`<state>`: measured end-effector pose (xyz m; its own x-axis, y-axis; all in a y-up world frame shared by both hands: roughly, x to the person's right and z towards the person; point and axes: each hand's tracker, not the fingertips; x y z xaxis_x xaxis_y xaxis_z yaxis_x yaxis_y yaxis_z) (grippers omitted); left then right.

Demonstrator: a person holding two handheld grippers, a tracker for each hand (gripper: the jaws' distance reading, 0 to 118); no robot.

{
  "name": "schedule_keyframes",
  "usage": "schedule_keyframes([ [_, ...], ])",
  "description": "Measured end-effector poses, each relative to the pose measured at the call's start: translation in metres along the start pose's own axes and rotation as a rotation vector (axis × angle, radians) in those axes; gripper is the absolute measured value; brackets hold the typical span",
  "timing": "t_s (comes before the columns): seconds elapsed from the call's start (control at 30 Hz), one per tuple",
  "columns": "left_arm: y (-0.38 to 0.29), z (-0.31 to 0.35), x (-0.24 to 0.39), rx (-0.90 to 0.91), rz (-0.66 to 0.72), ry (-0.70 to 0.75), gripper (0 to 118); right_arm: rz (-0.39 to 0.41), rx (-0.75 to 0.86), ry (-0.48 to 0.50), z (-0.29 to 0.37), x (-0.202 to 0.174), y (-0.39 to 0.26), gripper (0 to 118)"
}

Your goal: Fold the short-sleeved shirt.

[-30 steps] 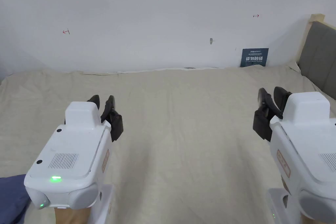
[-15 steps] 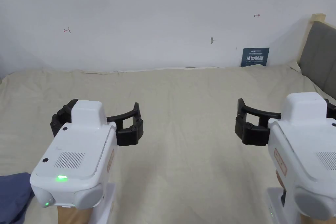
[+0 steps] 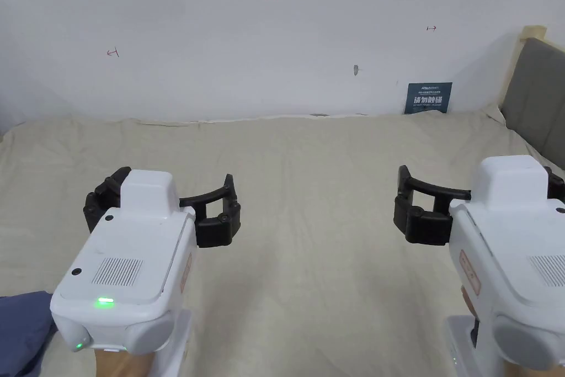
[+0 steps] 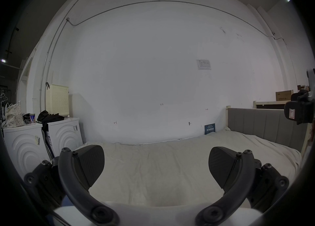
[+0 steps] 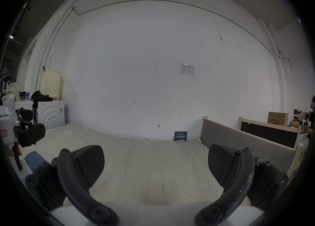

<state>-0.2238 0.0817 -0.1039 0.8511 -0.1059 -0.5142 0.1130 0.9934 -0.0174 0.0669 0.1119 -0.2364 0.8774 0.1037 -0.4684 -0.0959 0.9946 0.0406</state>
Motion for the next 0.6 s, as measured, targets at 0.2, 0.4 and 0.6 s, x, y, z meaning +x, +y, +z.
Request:
schedule_keyframes([
  [0.2,0.0006,0.0011,-0.0021,0.002,0.008,0.004,118,-0.001,0.004,0.0,0.0006,0.0018,0.0,118],
  [0.4,0.001,0.0021,-0.0027,0.005,0.001,0.012,118,0.007,0.005,-0.001,0.0039,-0.0012,0.0032,118],
  [0.6,0.0016,0.0024,-0.0036,0.005,0.007,0.01,118,0.009,0.008,-0.001,0.007,-0.0036,0.0052,118],
])
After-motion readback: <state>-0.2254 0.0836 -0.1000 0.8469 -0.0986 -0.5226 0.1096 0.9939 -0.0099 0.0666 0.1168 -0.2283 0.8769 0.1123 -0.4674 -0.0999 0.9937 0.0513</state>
